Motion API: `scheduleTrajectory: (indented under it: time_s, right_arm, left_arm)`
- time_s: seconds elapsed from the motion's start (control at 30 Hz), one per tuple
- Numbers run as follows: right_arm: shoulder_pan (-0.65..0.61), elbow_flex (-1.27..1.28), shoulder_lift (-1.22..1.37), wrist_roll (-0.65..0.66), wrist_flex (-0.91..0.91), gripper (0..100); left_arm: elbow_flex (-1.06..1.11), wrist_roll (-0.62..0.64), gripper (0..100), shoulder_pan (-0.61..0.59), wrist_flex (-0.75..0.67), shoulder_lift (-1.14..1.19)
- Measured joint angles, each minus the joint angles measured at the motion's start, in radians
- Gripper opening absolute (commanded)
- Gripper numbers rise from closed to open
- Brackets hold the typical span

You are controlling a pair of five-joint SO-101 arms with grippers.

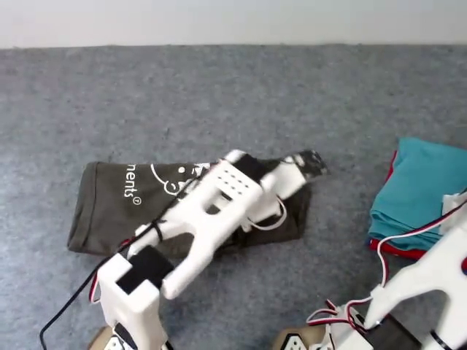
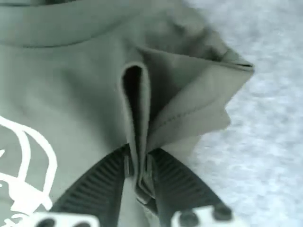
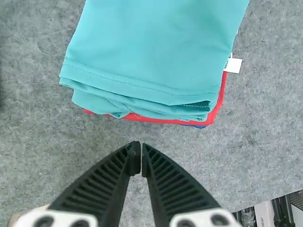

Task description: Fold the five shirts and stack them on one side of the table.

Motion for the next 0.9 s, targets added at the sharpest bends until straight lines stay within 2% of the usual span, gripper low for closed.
scheduleTrajectory:
  time_s: [0.13, 0.43, 0.57, 0.73, 0.83, 0.9]
  right_arm:
    - [0.000, 0.000, 0.000, 0.000, 0.000, 1.2]
    - [0.000, 0.000, 0.000, 0.000, 0.000, 1.2]
    - [0.000, 0.000, 0.000, 0.000, 0.002, 1.2]
    - [0.000, 0.000, 0.000, 0.000, 0.002, 1.2]
    - [0.000, 0.000, 0.000, 0.000, 0.002, 1.2]
    - [0.000, 0.000, 0.000, 0.000, 0.002, 1.2]
  left_arm:
    - [0.000, -0.026, 15, -0.072, -0.028, 0.009]
    - [-0.075, -0.028, 16, -0.167, -0.032, 0.018]
    - [-0.140, -0.037, 15, -0.163, 0.040, 0.018]
    - [-0.235, -0.035, 7, -0.155, 0.195, 0.018]
    - [-0.252, -0.035, 1, -0.104, 0.278, 0.018]
    - [-0.255, -0.035, 2, -0.058, 0.333, 0.018]
